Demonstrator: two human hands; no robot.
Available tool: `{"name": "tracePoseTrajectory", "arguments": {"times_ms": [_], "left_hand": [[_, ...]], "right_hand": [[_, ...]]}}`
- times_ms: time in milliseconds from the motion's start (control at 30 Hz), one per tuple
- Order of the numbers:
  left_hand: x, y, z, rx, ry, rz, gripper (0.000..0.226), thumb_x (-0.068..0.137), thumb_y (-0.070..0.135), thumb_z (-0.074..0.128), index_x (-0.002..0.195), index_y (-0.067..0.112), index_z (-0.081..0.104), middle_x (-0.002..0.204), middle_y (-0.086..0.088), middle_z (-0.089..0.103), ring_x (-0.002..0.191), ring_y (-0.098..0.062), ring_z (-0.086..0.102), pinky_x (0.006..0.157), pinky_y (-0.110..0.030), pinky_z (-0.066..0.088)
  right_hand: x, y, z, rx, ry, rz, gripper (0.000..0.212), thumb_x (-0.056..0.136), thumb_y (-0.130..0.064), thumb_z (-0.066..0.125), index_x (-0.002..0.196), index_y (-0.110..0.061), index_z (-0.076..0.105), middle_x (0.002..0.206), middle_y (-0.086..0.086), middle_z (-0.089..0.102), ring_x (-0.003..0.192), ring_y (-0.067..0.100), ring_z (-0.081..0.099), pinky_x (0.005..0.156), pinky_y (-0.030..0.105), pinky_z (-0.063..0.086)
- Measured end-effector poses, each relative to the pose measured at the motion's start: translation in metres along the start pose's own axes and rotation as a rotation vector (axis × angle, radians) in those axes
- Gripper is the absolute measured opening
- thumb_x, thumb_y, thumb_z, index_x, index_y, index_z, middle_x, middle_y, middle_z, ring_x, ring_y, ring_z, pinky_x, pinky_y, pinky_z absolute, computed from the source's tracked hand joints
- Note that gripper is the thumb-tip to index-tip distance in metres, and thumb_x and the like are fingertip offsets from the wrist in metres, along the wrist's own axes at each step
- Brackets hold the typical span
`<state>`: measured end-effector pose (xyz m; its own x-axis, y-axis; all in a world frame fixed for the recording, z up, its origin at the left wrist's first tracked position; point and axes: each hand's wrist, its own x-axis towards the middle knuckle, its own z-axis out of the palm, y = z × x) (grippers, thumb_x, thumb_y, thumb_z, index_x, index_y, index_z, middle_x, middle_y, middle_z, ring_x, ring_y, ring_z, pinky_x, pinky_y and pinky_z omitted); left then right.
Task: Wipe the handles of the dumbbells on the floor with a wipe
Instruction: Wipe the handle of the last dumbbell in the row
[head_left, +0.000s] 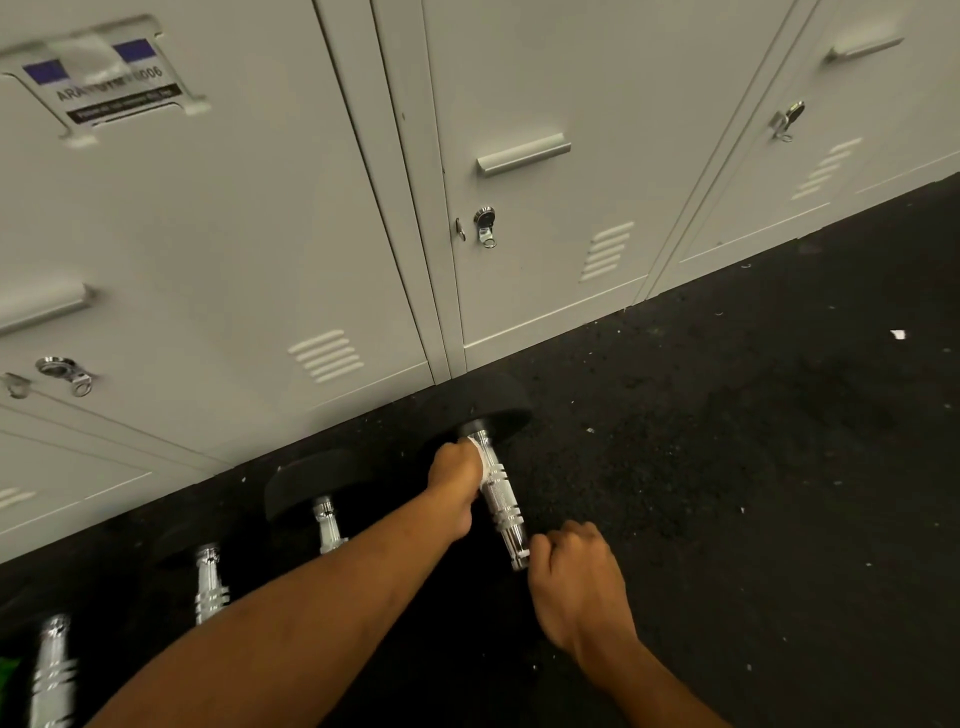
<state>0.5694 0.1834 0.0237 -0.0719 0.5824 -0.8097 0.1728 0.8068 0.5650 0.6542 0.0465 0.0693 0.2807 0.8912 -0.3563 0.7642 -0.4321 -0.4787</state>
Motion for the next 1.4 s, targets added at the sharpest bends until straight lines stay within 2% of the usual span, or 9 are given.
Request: {"name": "tracePoseTrajectory", "arguments": {"times_ms": [167, 333, 433, 700, 833, 933, 1067, 1267, 1400], "left_hand": [[0.004, -0.005, 0.0, 0.016, 0.013, 0.029, 0.036, 0.097, 0.025, 0.037, 0.109, 0.003, 0.063, 0.1, -0.016, 0.067, 0.092, -0.028, 0.065, 0.092, -0.045, 0.053], [-0.008, -0.023, -0.003, 0.188, 0.03, 0.059, 0.046, 0.097, 0.04, 0.035, 0.112, 0.008, 0.065, 0.108, -0.012, 0.068, 0.099, -0.027, 0.064, 0.094, -0.043, 0.052], [-0.021, -0.039, -0.007, 0.328, 0.012, 0.064, 0.046, 0.098, 0.038, 0.034, 0.111, 0.008, 0.066, 0.109, -0.013, 0.068, 0.1, -0.028, 0.063, 0.085, -0.033, 0.05], [-0.037, -0.069, -0.012, 0.528, -0.128, 0.027, 0.035, 0.094, 0.025, 0.038, 0.092, 0.006, 0.067, 0.09, -0.007, 0.067, 0.08, -0.018, 0.06, 0.07, -0.027, 0.045], [-0.036, -0.065, -0.009, 0.43, -0.122, -0.011, 0.032, 0.095, 0.017, 0.04, 0.104, 0.0, 0.066, 0.087, -0.009, 0.063, 0.073, -0.016, 0.056, 0.061, -0.026, 0.041], [-0.027, -0.05, -0.003, 0.236, -0.083, -0.037, 0.032, 0.095, 0.021, 0.041, 0.109, 0.003, 0.064, 0.099, -0.014, 0.068, 0.085, -0.025, 0.066, 0.073, -0.034, 0.054], [-0.008, -0.027, -0.001, 0.073, -0.032, -0.049, 0.03, 0.096, 0.019, 0.039, 0.108, 0.004, 0.062, 0.104, -0.018, 0.068, 0.091, -0.03, 0.067, 0.083, -0.042, 0.057], [0.008, 0.002, -0.002, 0.025, 0.002, -0.004, 0.031, 0.094, 0.016, 0.041, 0.109, 0.001, 0.064, 0.104, -0.02, 0.068, 0.086, -0.03, 0.066, 0.076, -0.038, 0.055], [0.009, -0.003, -0.003, 0.008, 0.003, 0.015, 0.035, 0.097, 0.023, 0.038, 0.111, 0.002, 0.063, 0.103, -0.019, 0.068, 0.092, -0.03, 0.067, 0.089, -0.043, 0.055]], "right_hand": [[0.0, -0.001, 0.001, 0.011, 0.002, 0.021, 0.041, 0.095, -0.03, 0.032, 0.071, -0.016, 0.062, 0.081, 0.003, 0.059, 0.085, 0.014, 0.05, 0.083, 0.03, 0.043], [0.002, 0.002, 0.003, 0.015, -0.002, 0.032, 0.04, 0.095, -0.03, 0.032, 0.068, -0.016, 0.059, 0.078, 0.001, 0.057, 0.084, 0.014, 0.05, 0.082, 0.031, 0.044], [0.001, 0.004, 0.006, 0.049, -0.007, 0.043, 0.042, 0.094, -0.033, 0.032, 0.072, -0.016, 0.063, 0.08, 0.002, 0.059, 0.082, 0.011, 0.05, 0.083, 0.032, 0.046], [0.002, 0.009, 0.011, 0.104, 0.014, 0.065, 0.041, 0.092, -0.034, 0.035, 0.067, -0.016, 0.061, 0.074, -0.002, 0.053, 0.078, 0.011, 0.049, 0.078, 0.034, 0.047], [0.002, 0.01, 0.012, 0.089, 0.017, 0.049, 0.041, 0.091, -0.035, 0.033, 0.064, -0.018, 0.059, 0.073, -0.003, 0.052, 0.076, 0.01, 0.048, 0.075, 0.033, 0.046], [0.003, 0.012, 0.012, 0.093, -0.002, 0.048, 0.041, 0.092, -0.036, 0.032, 0.065, -0.02, 0.059, 0.074, -0.003, 0.052, 0.076, 0.008, 0.047, 0.075, 0.03, 0.045], [0.003, 0.012, 0.013, 0.058, 0.002, 0.026, 0.042, 0.093, -0.036, 0.031, 0.066, -0.02, 0.058, 0.075, -0.002, 0.054, 0.078, 0.009, 0.047, 0.077, 0.029, 0.044], [0.004, 0.012, 0.015, 0.041, 0.011, 0.021, 0.047, 0.09, -0.039, 0.025, 0.066, -0.019, 0.059, 0.076, -0.002, 0.055, 0.079, 0.009, 0.047, 0.077, 0.028, 0.044], [0.004, 0.014, 0.016, 0.044, 0.008, 0.013, 0.043, 0.093, -0.037, 0.029, 0.064, -0.019, 0.057, 0.074, -0.003, 0.053, 0.077, 0.008, 0.047, 0.077, 0.027, 0.044]]}}
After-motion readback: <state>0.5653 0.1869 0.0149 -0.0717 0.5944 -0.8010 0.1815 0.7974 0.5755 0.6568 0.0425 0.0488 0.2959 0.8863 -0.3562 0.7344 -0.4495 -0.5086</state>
